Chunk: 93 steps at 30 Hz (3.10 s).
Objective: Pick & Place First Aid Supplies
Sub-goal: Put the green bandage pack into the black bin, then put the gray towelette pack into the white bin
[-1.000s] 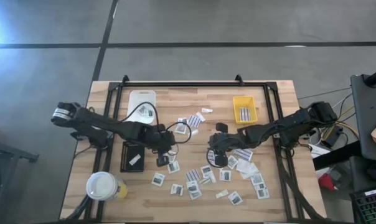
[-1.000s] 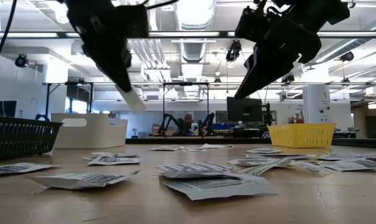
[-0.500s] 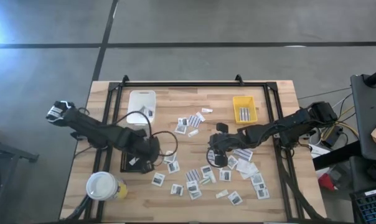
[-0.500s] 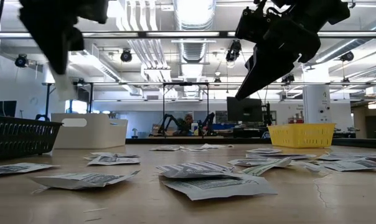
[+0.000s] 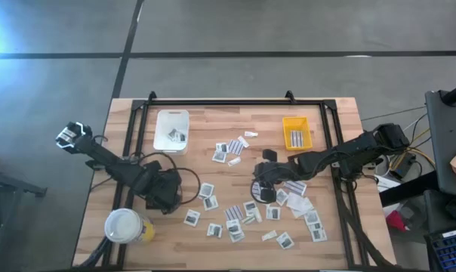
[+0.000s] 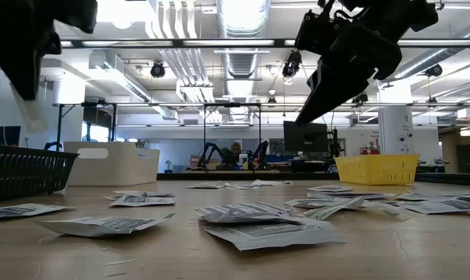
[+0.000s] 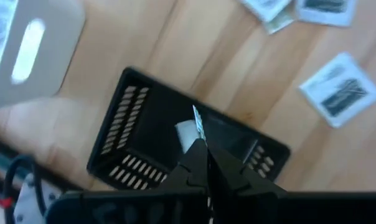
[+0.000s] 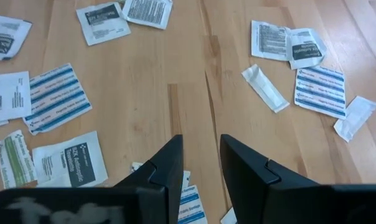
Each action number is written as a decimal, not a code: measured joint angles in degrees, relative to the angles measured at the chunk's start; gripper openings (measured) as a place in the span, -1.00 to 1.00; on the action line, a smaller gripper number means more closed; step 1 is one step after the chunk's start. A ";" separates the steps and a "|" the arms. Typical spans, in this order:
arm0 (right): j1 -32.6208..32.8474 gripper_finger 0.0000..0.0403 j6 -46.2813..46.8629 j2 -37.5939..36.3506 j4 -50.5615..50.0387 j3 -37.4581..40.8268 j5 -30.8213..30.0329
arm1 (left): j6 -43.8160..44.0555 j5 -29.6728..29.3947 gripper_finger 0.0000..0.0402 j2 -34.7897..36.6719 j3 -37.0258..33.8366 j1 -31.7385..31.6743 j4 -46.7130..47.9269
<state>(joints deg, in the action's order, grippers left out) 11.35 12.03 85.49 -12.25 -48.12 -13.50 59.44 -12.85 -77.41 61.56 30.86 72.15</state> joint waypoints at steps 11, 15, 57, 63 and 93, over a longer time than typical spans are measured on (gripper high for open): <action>0.00 -0.56 1.09 0.00 0.50 2.13 -0.07 | 7.71 -0.13 -1.00 0.00 -5.69 1.08 -0.61; 0.00 -0.53 2.17 0.00 0.48 2.54 -0.07 | 9.74 -0.12 -1.00 0.00 -7.19 1.08 -0.71; 0.00 -0.53 2.93 -0.31 -1.88 2.53 0.06 | 5.63 -1.49 -0.43 0.66 -5.33 0.75 -0.64; 0.00 -0.62 3.94 -0.68 -4.38 2.02 0.22 | 0.84 -10.68 -0.43 0.68 -0.63 0.75 -1.31; 0.00 -0.74 4.09 -0.74 -6.58 1.75 0.46 | -33.22 -12.37 -0.43 -2.72 -8.30 -7.88 -48.25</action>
<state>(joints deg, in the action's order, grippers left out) 11.35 16.12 84.75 -18.83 -46.38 -13.04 26.23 -25.23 -80.13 53.26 22.98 23.90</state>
